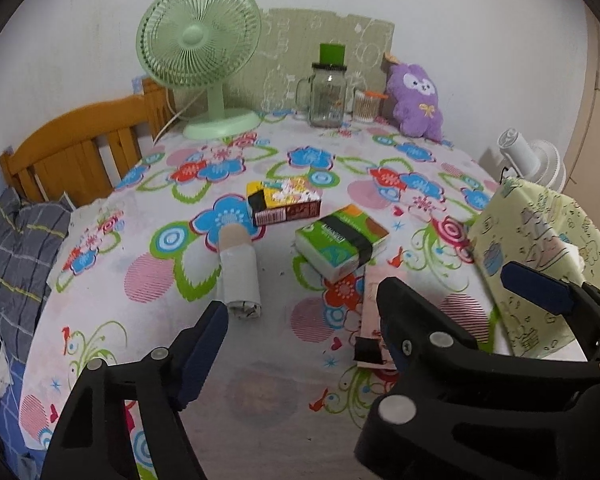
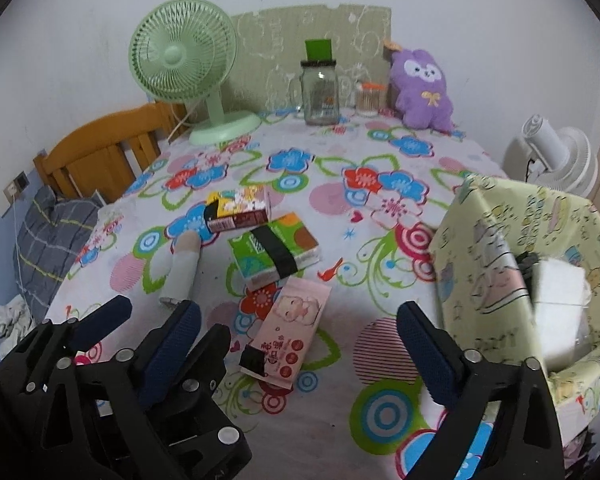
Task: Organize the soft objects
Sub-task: 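Move the right tool toward the pink tissue pack while the left tool approaches the white rolled cloth, then close the right tool on the pink tissue pack and lift it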
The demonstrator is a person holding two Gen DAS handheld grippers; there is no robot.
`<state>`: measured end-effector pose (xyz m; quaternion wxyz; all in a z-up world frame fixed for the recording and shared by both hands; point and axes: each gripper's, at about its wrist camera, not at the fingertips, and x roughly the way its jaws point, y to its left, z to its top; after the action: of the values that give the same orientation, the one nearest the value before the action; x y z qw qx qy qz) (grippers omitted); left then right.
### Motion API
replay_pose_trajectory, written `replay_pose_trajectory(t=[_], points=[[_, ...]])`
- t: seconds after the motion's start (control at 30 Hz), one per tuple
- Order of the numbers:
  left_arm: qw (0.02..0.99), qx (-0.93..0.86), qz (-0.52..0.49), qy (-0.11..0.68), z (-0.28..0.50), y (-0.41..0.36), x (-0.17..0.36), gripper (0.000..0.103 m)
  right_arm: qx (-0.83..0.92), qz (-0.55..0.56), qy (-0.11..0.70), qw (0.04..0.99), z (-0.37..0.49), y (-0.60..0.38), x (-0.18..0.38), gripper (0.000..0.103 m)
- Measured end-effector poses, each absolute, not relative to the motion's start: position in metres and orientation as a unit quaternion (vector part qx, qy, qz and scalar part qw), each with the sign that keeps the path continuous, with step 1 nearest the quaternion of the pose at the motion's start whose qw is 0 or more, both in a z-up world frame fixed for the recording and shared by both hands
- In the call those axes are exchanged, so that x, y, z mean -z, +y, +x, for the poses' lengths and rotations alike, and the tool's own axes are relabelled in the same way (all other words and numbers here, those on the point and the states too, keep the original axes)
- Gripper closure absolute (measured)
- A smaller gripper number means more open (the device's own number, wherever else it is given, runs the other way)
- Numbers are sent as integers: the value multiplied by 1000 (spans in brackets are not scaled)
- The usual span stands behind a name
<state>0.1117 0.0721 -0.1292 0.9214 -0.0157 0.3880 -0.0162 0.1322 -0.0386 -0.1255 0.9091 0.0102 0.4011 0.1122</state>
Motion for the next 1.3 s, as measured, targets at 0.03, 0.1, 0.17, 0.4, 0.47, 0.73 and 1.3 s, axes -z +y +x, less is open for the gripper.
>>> replay_pose_trajectory(t=[0.03, 0.1, 0.17, 0.4, 0.47, 0.73, 1.3], points=[[920, 15, -15, 390, 113, 73, 131, 23, -112, 11, 404, 908, 134, -38, 128, 6], [919, 14, -13, 394, 116, 74, 135, 24, -110, 13, 410, 905, 137, -36, 133, 7], [916, 14, -15, 400, 119, 76, 139, 24, -109, 12, 416, 903, 141, -34, 137, 10], [906, 17, -13, 422, 127, 79, 157, 24, -110, 14, 446, 888, 154, -28, 157, 15], [903, 16, -12, 428, 129, 79, 160, 24, -112, 17, 455, 883, 158, -28, 162, 17], [894, 11, -12, 448, 135, 81, 173, 24, -114, 21, 483, 868, 169, -26, 178, 30], [894, 12, -2, 448, 135, 78, 170, 20, -114, -12, 479, 870, 169, -22, 177, 60]])
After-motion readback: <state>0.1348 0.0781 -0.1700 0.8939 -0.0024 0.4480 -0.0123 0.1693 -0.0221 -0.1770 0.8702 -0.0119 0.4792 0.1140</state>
